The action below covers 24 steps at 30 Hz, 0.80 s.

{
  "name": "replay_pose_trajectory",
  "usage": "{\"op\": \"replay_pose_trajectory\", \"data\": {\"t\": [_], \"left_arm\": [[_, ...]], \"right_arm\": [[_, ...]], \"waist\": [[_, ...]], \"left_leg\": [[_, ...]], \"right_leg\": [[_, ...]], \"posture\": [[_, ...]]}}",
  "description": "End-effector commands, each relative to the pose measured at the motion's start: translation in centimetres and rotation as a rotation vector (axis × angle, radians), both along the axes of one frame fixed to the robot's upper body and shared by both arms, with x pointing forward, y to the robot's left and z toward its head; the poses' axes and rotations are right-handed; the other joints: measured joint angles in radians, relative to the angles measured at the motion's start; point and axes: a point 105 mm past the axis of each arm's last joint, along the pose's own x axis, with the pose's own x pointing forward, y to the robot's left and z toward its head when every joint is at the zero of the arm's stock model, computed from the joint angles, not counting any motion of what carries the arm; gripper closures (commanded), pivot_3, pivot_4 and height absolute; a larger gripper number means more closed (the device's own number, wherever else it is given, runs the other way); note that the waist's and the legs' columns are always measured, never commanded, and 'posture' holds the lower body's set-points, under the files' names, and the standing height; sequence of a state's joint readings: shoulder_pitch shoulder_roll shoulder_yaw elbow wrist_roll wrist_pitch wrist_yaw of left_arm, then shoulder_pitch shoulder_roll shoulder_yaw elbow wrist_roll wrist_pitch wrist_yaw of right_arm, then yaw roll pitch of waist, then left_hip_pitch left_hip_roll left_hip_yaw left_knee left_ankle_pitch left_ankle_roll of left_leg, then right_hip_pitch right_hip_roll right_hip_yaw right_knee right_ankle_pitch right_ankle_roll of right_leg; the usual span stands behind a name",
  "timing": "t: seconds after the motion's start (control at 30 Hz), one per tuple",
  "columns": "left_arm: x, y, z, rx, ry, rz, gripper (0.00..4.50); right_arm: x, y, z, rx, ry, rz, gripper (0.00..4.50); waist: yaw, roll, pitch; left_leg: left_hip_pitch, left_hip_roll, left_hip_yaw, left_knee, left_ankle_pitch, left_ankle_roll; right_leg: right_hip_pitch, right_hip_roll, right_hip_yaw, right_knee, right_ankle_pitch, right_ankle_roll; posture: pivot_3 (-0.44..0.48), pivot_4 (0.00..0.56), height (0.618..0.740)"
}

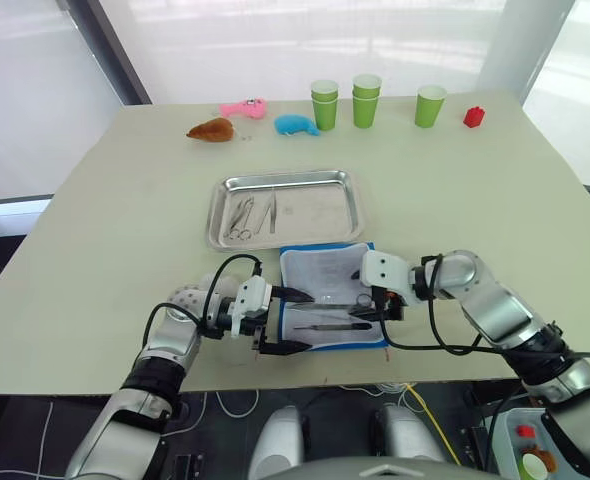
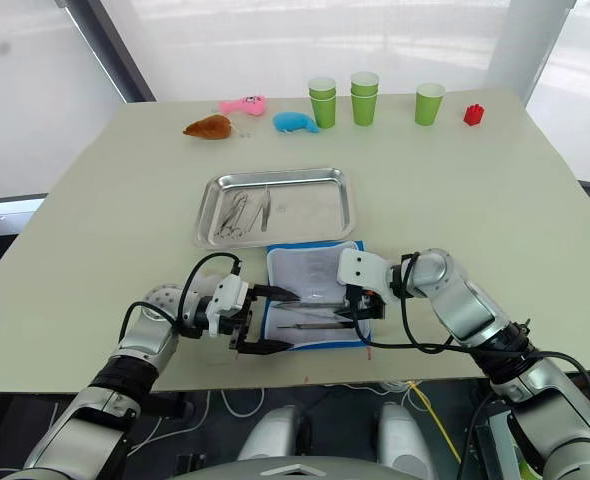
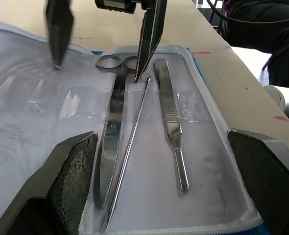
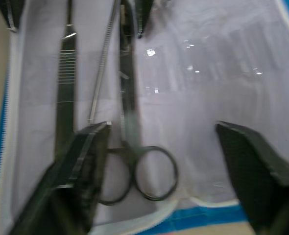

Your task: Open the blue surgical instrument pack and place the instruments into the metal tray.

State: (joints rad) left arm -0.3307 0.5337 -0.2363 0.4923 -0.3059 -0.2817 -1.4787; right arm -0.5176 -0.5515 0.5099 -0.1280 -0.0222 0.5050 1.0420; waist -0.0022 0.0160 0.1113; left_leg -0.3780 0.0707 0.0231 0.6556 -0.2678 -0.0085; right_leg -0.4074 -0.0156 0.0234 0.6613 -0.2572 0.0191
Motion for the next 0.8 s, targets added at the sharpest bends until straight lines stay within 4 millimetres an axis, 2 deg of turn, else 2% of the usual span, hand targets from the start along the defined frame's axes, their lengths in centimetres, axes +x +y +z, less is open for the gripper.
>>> {"op": "replay_pose_trajectory", "data": {"t": [0.03,0.13,0.17,0.37,0.8], "left_arm": [[-2.9,0.7,-5.0,0.126,0.228,0.008,0.00],[-3.0,0.8,-5.0,0.127,0.229,0.010,0.00],[-2.9,0.8,-5.0,0.128,0.230,0.011,0.00],[-2.9,0.9,-5.1,0.133,0.234,0.020,0.00],[-3.0,1.0,-5.6,0.165,0.251,0.030,0.00]], "right_arm": [[0.0,-0.6,-0.9,-0.040,0.026,-0.026,2.73],[-0.1,-0.5,-0.9,-0.041,0.032,-0.020,4.15],[-0.2,-0.5,-0.9,-0.041,0.034,-0.016,4.44],[-0.4,0.1,-0.3,-0.024,0.033,0.000,4.44],[-0.7,1.6,2.5,-0.049,-0.040,0.041,4.44]], "waist": [[-0.001,0.000,0.000],[-0.003,-0.001,-0.001],[-0.004,-0.002,-0.002],[-0.004,-0.003,-0.003],[-0.007,-0.003,-0.002]], "left_leg": [[0.000,0.000,0.000,0.000,0.000,0.000],[0.000,0.000,0.000,0.000,0.000,0.000],[0.000,0.000,0.000,0.000,0.000,0.000],[0.000,0.000,0.000,-0.001,0.000,0.000],[0.000,0.000,0.000,-0.002,0.000,0.000]], "right_leg": [[0.000,0.000,0.000,0.000,0.000,0.000],[0.000,0.000,0.000,0.000,0.000,0.000],[0.000,0.000,0.000,0.000,0.000,0.000],[0.000,0.000,0.000,0.000,0.000,0.000],[-0.001,0.000,0.000,0.000,0.000,0.000]], "posture": [[0.000,0.150,0.740],[0.000,0.150,0.740],[0.000,0.150,0.740],[0.000,0.150,0.740],[0.000,0.150,0.740]]}}
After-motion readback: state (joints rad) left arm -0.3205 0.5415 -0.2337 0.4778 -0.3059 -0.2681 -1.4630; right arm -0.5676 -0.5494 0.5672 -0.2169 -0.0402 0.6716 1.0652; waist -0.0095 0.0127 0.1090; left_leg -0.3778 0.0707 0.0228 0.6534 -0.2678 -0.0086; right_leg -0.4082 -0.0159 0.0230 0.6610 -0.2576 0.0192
